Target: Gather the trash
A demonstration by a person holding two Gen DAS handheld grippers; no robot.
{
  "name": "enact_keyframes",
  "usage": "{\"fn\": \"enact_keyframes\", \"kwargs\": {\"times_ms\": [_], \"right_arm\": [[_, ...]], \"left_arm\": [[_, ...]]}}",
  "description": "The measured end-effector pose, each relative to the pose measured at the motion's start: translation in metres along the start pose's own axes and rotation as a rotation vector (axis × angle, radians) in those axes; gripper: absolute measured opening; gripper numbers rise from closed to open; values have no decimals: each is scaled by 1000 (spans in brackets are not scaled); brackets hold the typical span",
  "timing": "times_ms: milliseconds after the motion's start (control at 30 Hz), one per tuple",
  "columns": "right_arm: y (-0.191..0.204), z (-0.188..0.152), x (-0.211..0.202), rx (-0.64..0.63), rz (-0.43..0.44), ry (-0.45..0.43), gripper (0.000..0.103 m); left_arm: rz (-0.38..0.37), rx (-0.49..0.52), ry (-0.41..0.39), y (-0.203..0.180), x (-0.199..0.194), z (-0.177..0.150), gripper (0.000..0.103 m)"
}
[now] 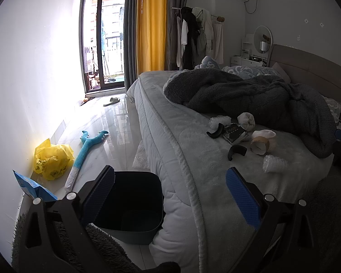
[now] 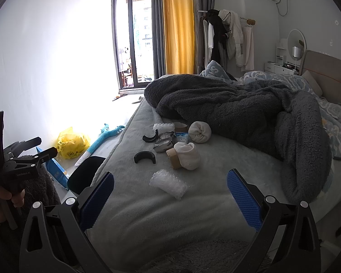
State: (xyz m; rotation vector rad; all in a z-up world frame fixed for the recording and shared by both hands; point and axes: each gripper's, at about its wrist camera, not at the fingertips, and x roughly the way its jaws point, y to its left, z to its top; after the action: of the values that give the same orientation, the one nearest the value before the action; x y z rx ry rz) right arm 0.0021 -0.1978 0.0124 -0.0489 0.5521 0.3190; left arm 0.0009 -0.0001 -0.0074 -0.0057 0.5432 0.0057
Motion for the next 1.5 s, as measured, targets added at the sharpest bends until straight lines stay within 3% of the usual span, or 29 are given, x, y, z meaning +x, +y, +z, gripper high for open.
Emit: {"fn": "enact_keyframes", "kwargs": {"times_ms": [1200, 1500], "right_arm": [[0, 0, 0, -4, -3, 4, 100], [0, 0, 1, -5, -3, 5, 100]], "left_arm": [[-2, -2, 2, 1, 0, 1, 100], [-16, -2, 5, -14, 6, -4, 100]]}}
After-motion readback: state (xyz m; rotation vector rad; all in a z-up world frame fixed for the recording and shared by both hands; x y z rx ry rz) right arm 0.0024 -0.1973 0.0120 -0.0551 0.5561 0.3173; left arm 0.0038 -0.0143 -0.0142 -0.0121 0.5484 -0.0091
